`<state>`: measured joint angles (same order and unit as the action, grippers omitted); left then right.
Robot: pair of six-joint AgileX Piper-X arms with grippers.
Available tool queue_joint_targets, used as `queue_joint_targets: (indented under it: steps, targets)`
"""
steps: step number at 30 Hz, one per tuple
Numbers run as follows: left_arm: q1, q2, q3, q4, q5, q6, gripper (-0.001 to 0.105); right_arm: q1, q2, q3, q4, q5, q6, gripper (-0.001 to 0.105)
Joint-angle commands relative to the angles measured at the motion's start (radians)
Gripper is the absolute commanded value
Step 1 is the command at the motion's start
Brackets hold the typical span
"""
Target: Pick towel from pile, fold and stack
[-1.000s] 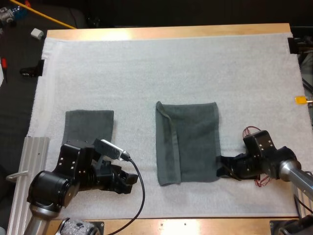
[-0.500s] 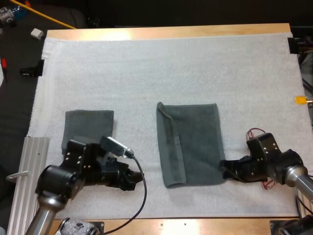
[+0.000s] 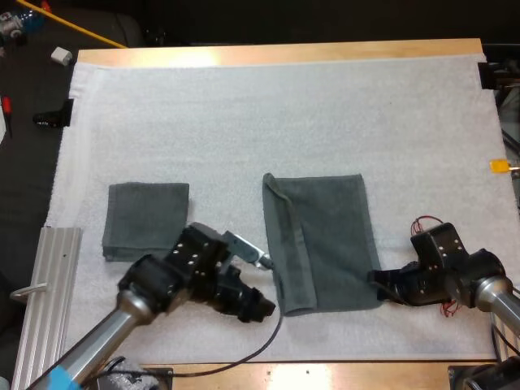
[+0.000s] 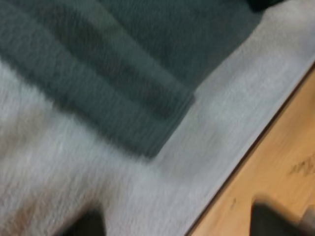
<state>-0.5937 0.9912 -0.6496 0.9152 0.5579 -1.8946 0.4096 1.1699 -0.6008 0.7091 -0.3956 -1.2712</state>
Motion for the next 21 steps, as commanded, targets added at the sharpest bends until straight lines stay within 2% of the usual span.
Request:
queue_joint_targets:
  steps: [1,4,10,15,17,21]
  targets:
    - [-0.064,0.077,0.005,-0.080,-0.066,-0.090,0.059,0.002,-0.006,0.002,0.023,0.007,-0.008,0.000]
    - [-0.080,0.149,0.007,-0.124,-0.065,-0.141,0.058,0.003,-0.009,0.003,0.023,0.007,-0.008,0.000]
    - [-0.084,0.291,0.008,-0.198,-0.013,-0.223,0.058,0.003,-0.010,0.003,0.024,0.004,-0.011,0.000]
    - [-0.092,0.386,0.008,-0.243,0.027,-0.244,0.058,0.003,-0.011,0.002,0.031,0.005,-0.014,0.000]
    - [-0.088,0.380,0.005,-0.243,0.033,-0.235,0.058,-0.001,-0.008,-0.003,0.009,-0.004,-0.010,0.000]
    - [-0.087,0.419,0.007,-0.281,0.109,-0.244,0.058,-0.001,-0.011,-0.004,0.012,-0.001,-0.010,0.000]
